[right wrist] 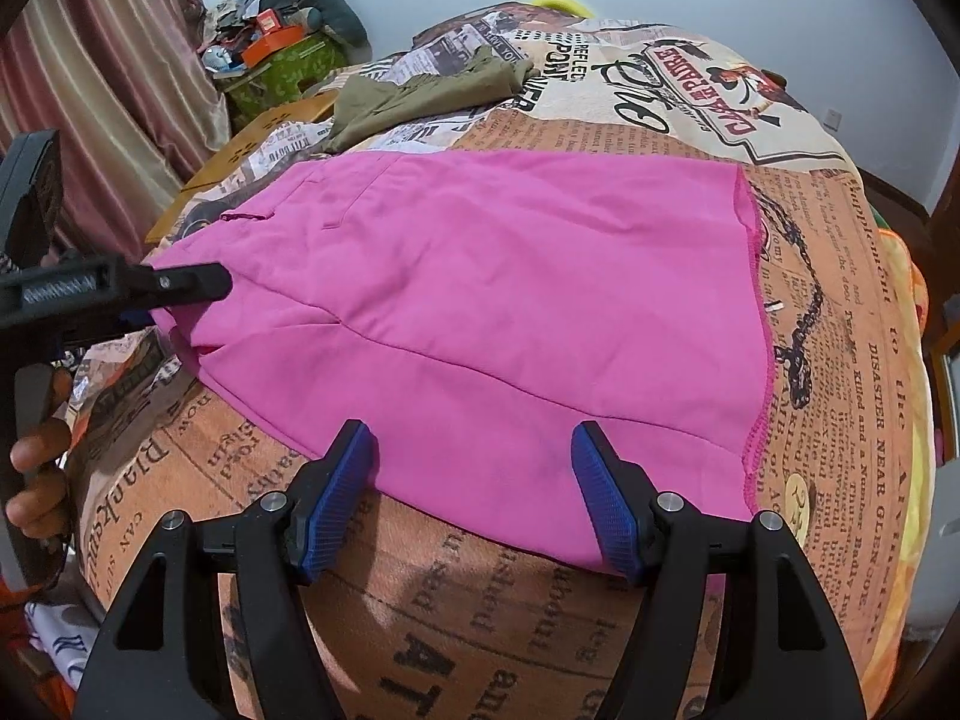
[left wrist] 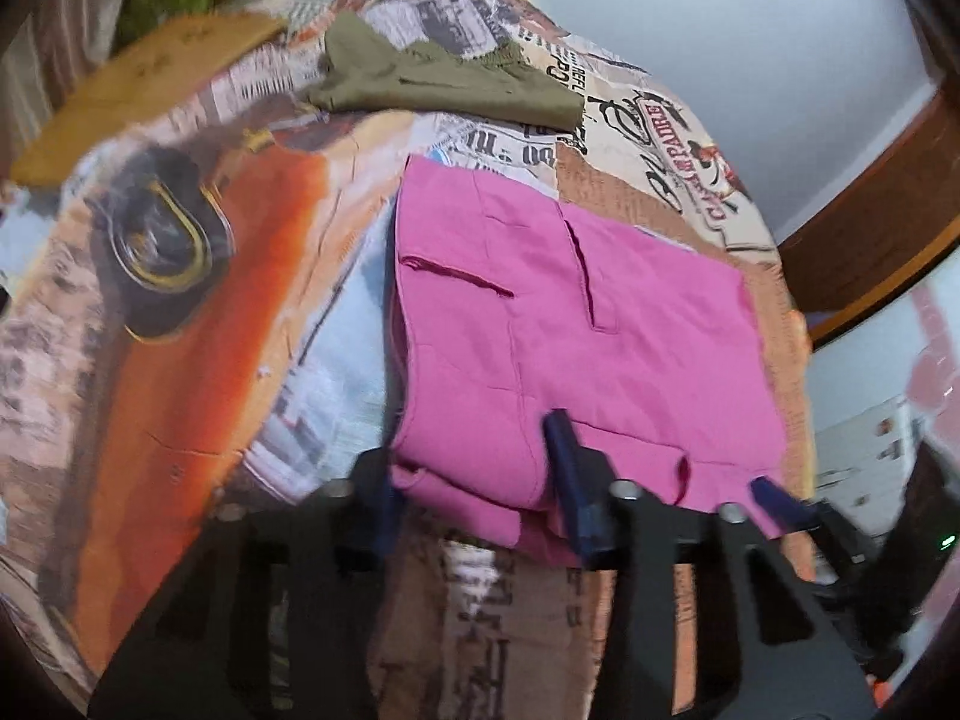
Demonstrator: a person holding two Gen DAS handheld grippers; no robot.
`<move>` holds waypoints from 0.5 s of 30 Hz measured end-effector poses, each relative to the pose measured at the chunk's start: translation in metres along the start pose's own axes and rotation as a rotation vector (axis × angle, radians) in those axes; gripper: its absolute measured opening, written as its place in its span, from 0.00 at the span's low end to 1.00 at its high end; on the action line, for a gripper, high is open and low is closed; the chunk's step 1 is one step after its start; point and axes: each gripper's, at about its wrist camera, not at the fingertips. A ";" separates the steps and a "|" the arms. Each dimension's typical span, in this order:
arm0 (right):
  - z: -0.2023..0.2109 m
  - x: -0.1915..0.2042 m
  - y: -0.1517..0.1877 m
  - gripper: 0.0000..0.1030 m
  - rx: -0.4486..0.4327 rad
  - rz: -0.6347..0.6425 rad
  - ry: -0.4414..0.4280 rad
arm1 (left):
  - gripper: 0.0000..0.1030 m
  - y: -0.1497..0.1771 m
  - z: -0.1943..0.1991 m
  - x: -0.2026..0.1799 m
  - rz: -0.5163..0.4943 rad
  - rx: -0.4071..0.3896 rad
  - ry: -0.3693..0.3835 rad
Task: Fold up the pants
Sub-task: 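Close the left gripper on the edge of the pink pants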
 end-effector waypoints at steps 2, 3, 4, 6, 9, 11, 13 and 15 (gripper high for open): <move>0.000 0.000 0.000 0.64 0.000 0.002 0.001 | 0.26 0.001 0.002 -0.003 -0.019 -0.017 -0.006; 0.000 0.000 0.000 0.64 0.001 0.002 0.001 | 0.24 0.001 0.004 -0.004 -0.028 -0.031 -0.006; 0.000 0.000 0.000 0.64 0.002 0.001 0.001 | 0.23 0.001 0.006 -0.006 -0.043 -0.043 -0.009; 0.001 0.000 0.000 0.64 0.005 0.001 -0.002 | 0.22 0.000 0.011 -0.010 -0.073 -0.060 -0.019; 0.003 0.000 0.000 0.64 0.008 0.003 -0.010 | 0.21 -0.003 0.017 -0.016 -0.114 -0.081 -0.046; 0.005 0.001 0.000 0.64 0.008 0.004 -0.014 | 0.21 -0.005 0.023 -0.019 -0.146 -0.102 -0.080; 0.008 -0.001 0.000 0.64 0.002 -0.006 -0.018 | 0.20 -0.008 0.031 -0.022 -0.186 -0.129 -0.128; 0.013 -0.002 0.001 0.64 -0.014 -0.022 -0.023 | 0.20 -0.013 0.040 -0.026 -0.228 -0.154 -0.161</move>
Point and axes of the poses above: each gripper's, at about its wrist camera, not at the fingertips, and z roughly against the way its jaws point, x to its left, y to its underside, and after that the axes turned 15 degrees about y, right-handed
